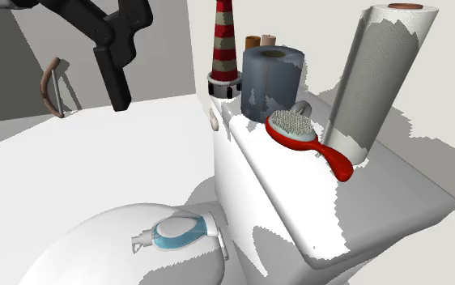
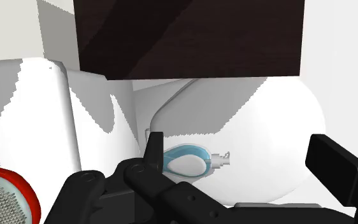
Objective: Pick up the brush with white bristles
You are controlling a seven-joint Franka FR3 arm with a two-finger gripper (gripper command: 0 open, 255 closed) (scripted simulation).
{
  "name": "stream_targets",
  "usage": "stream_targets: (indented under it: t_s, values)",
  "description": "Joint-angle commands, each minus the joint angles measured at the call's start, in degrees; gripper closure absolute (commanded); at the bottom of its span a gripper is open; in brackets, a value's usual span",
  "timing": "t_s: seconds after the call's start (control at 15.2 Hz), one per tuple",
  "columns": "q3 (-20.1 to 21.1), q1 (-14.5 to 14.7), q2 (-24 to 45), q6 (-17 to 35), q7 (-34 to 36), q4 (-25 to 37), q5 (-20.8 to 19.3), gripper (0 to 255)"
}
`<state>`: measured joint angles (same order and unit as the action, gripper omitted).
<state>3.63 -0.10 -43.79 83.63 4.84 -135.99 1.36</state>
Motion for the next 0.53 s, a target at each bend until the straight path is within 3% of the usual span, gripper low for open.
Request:
stream_targets:
  t_s: [0.0,0.46]
  values:
    - [0.0,0.0,0.0,0.0,0.0,0.0,0.0,0]
    - [-6.4,-3.0,2.2,10.2,-8.4,-4.8,-7.7,0]
